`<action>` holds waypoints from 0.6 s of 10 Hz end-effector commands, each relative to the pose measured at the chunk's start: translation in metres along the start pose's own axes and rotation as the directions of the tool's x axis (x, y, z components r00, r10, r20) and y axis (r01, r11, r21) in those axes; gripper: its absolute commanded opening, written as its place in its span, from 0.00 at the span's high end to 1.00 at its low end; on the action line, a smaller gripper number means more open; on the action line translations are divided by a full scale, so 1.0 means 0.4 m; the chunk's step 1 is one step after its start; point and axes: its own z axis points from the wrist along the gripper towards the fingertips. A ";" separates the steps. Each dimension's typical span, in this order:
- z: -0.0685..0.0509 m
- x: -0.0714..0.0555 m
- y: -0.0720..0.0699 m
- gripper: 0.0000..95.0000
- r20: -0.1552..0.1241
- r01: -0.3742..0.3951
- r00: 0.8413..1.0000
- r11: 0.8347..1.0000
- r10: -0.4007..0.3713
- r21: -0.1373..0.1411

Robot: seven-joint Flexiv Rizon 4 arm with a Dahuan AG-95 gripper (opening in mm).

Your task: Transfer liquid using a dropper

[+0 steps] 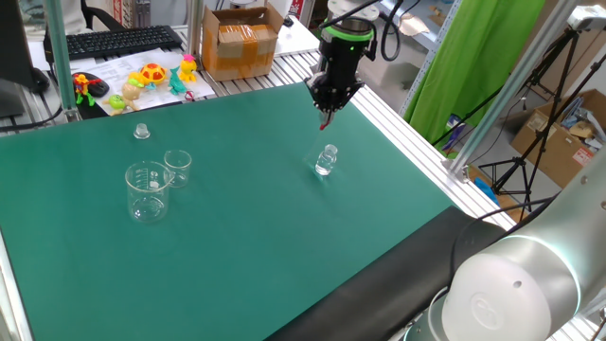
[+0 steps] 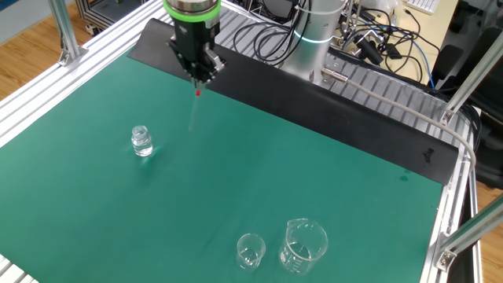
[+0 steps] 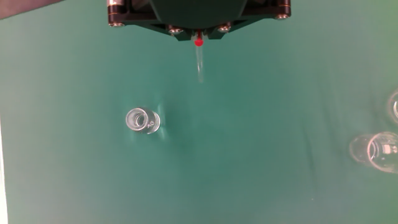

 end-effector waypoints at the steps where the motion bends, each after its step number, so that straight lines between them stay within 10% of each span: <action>1: 0.002 0.009 0.009 1.00 0.004 -0.013 1.000 1.000 0.013 0.003; 6: 0.002 0.009 0.009 1.00 0.000 0.012 1.000 1.000 -0.012 0.009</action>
